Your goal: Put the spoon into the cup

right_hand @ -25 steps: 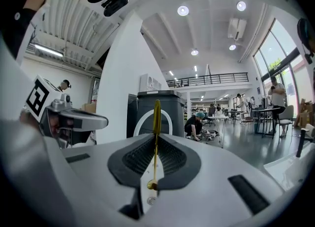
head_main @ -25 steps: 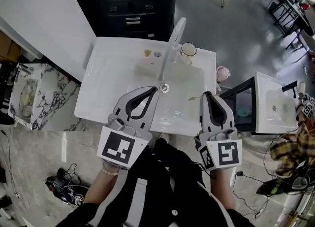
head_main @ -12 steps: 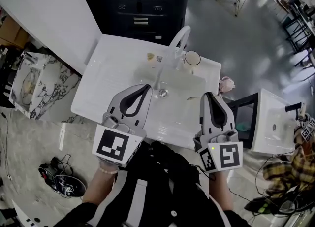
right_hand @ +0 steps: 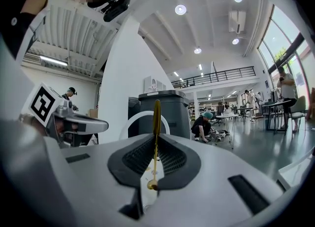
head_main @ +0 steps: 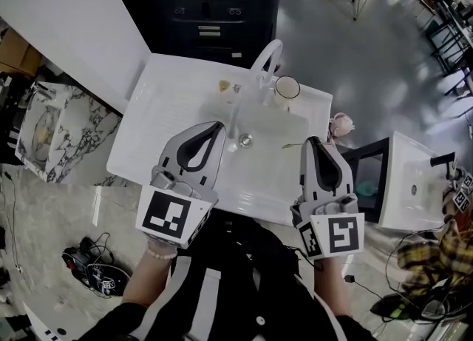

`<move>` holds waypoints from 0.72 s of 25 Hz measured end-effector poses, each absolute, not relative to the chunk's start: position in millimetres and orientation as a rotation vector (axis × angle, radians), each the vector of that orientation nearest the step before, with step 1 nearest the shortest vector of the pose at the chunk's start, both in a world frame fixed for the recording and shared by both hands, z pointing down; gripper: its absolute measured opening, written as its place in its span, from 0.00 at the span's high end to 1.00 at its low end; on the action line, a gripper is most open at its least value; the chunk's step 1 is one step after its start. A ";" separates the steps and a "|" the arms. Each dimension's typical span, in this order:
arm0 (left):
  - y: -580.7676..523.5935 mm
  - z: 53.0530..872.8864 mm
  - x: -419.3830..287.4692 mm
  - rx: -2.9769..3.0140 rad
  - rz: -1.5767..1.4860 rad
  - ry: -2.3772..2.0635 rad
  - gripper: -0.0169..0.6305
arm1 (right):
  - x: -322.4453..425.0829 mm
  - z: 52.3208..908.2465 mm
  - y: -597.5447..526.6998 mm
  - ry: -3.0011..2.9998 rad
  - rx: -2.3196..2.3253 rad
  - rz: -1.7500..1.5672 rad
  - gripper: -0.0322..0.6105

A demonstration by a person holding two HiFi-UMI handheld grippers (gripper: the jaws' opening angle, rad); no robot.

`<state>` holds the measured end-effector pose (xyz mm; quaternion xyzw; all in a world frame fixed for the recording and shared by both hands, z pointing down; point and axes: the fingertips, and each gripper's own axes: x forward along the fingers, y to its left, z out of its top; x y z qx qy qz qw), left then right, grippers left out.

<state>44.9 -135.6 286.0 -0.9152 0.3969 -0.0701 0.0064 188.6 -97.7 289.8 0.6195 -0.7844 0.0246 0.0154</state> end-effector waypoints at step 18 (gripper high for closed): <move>-169.5 289.5 34.7 -2.976 -0.212 1.097 0.98 | 188.5 300.4 -122.6 -2.258 2.066 0.106 0.92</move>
